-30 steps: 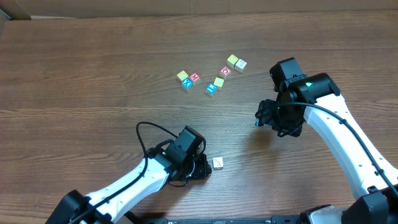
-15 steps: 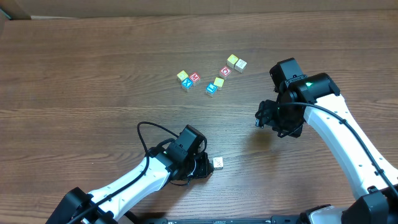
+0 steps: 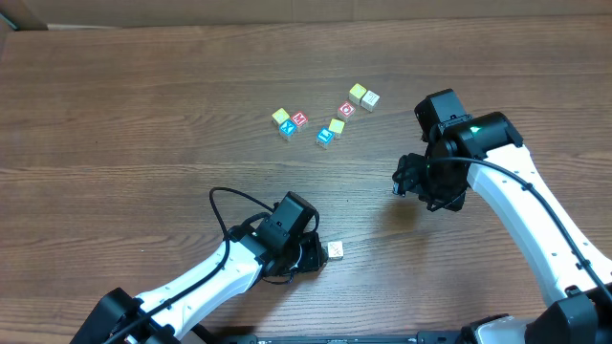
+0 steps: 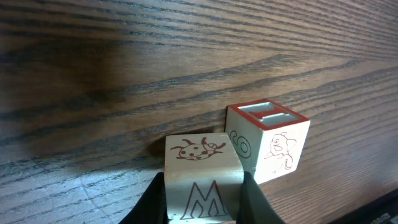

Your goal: Flip 5 blocks

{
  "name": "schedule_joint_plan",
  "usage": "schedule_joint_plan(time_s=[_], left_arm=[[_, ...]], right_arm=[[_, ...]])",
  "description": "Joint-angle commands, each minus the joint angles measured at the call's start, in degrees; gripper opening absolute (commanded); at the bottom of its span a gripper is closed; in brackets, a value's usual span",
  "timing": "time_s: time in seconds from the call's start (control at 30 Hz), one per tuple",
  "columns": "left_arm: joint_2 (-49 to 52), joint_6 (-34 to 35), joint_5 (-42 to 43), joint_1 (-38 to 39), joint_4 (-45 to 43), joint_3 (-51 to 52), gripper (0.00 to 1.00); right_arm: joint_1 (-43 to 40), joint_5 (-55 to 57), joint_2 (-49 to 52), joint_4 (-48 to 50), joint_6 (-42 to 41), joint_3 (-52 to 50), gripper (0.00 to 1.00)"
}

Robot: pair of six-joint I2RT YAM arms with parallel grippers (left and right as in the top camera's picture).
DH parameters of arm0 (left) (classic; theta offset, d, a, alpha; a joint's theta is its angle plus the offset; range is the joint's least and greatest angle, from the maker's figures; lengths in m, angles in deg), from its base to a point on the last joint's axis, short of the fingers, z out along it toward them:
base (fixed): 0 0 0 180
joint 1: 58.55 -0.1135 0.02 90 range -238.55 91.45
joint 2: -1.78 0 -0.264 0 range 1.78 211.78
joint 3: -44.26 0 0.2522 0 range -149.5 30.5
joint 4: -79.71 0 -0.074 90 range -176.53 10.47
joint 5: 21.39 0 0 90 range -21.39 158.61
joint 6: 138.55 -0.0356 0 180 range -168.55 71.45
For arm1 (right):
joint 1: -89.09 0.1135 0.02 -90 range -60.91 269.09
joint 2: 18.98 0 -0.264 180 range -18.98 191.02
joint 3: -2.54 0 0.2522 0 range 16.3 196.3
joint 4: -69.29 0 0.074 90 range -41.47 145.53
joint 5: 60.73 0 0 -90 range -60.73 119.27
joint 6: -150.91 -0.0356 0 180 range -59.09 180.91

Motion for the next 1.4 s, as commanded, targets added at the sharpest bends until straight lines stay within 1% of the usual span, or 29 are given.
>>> schedule_joint_plan(time_s=[0.0, 0.27, 0.3, 0.4, 0.5, 0.6, 0.67, 0.77, 0.9, 1.03, 1.23, 1.37], left_arm=[[1.68, 0.33, -5.57, -0.87, 0.59, 0.70, 0.04], [1.68, 0.33, -5.97, -1.60, 0.39, 0.70, 0.05], [1.68, 0.33, -5.97, -1.60, 0.39, 0.70, 0.11], [1.68, 0.28, -5.97, -1.60, 0.37, 0.70, 0.20], [1.68, -0.17, -5.97, -1.60, 0.31, 0.70, 0.24], [1.68, -0.33, -5.97, -1.57, 0.20, 0.70, 0.30], [1.68, -0.33, -5.95, -1.57, 0.13, 0.70, 0.38], [1.68, -0.39, -5.95, -1.57, -0.07, 0.70, 0.45], [1.68, -0.79, -5.95, -1.57, -0.59, 0.70, 0.46], [1.68, -0.81, -5.95, -1.57, -1.14, 0.70, 0.52], [1.55, -1.60, -5.99, -1.60, -3.02, 0.31, 0.49], [1.55, -1.86, -5.99, -1.60, -3.23, -1.25, 0.49]], right_arm=[[-0.04, -0.33, -1.11, 0.11, 0.42, 1.16, 0.71], [-0.04, -0.33, -1.11, 0.07, 0.42, 1.16, 0.71], [-0.04, -0.33, -1.11, 0.02, 0.42, 1.16, 0.71], [-0.04, -0.33, -1.11, 0.00, 0.42, 1.16, 0.71], [-0.04, -0.33, -1.11, -0.17, 0.42, 1.16, 0.71], [-0.04, -0.33, -1.11, -0.17, 0.42, 1.16, 0.71], [-0.04, -0.33, -1.11, -0.17, 0.42, 1.16, 0.71], [-0.04, -0.33, -1.11, -0.17, 0.42, 1.16, 0.71], [-0.04, -0.33, -1.11, -0.15, 0.42, 1.16, 0.72], [-0.04, -0.33, -1.11, -0.15, 0.42, 1.16, 0.72], [-0.04, -0.33, -1.11, -0.26, 0.42, 1.16, 0.72], [-0.04, -0.33, -1.11, -0.39, 0.44, 1.16, 0.72]])
